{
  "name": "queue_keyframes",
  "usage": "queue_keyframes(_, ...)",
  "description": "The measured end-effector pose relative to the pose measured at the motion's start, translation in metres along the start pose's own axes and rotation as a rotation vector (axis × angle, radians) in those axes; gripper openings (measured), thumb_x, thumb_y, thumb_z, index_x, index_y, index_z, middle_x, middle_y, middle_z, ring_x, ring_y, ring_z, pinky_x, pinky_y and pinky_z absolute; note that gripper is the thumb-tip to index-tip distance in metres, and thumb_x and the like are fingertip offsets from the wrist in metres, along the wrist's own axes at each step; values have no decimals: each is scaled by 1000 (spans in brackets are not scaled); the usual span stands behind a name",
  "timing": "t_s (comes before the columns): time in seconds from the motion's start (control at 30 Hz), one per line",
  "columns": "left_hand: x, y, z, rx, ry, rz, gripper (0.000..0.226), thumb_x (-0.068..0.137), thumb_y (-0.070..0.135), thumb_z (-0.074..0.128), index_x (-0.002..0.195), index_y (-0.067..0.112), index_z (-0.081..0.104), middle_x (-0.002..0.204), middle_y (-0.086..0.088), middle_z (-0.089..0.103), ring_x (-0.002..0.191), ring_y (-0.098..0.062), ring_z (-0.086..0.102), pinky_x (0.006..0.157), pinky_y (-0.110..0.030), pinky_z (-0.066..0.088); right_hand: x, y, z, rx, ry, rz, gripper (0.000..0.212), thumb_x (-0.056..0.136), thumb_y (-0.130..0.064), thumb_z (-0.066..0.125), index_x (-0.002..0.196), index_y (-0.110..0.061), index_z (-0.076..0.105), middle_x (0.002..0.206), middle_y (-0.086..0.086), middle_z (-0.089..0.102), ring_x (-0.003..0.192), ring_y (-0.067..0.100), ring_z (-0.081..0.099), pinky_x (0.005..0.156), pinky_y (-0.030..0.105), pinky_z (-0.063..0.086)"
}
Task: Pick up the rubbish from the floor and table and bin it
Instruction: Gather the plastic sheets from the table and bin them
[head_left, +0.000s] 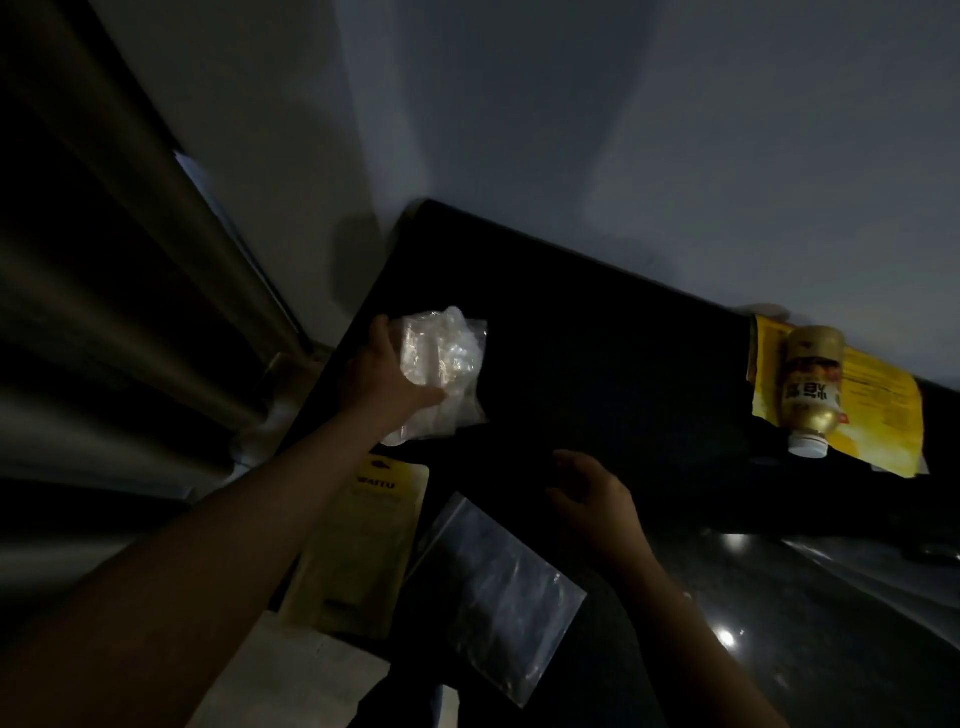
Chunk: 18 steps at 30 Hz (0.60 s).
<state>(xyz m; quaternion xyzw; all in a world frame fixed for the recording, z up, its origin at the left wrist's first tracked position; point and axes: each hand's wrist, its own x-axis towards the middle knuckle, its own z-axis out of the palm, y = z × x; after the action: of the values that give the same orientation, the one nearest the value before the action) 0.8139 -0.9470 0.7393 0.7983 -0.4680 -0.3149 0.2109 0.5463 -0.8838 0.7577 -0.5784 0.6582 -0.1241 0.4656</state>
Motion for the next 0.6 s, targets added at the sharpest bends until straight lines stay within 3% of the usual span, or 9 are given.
queue_keyframes(0.1,-16,-17,-21,-171,71,-121,111,49,40,91,137,23,25,135,-5,48,107,-20,51,77,-29,40,-12,-7,12,-60,-77,-8,42,88,-22,65,128,-23,53,116,-7,60,93,-1,59,74,15,52)
queue_keyframes(0.23,-45,-48,-39,-217,84,-251,121,46,45,90,143,24,21,144,-6,41,123,-28,48,82,-30,40,-28,-4,36,-244,-157,-9,51,86,-21,66,134,-19,48,129,3,53,114,16,56,95,32,49)
queue_keyframes(0.4,-86,-82,-50,-319,152,-275,125,45,35,93,146,21,21,144,-5,43,126,-25,48,95,-33,42,-36,5,65,-489,-182,-53,63,83,-40,65,139,-25,39,133,2,44,120,20,46,99,37,44)
queue_keyframes(0.5,-106,-98,-54,-344,172,-315,121,45,35,93,144,23,24,141,-4,46,124,-25,49,91,-30,42,-35,10,78,-573,-107,-82,64,85,-50,58,139,-24,36,132,1,44,120,20,46,99,37,42)
queue_keyframes(0.6,-119,-110,-60,-343,211,-363,120,44,37,93,142,22,27,139,-6,48,121,-26,51,84,-28,41,-29,12,80,-507,-97,-67,46,86,-47,60,125,-24,49,119,-1,53,108,17,54,96,39,45)
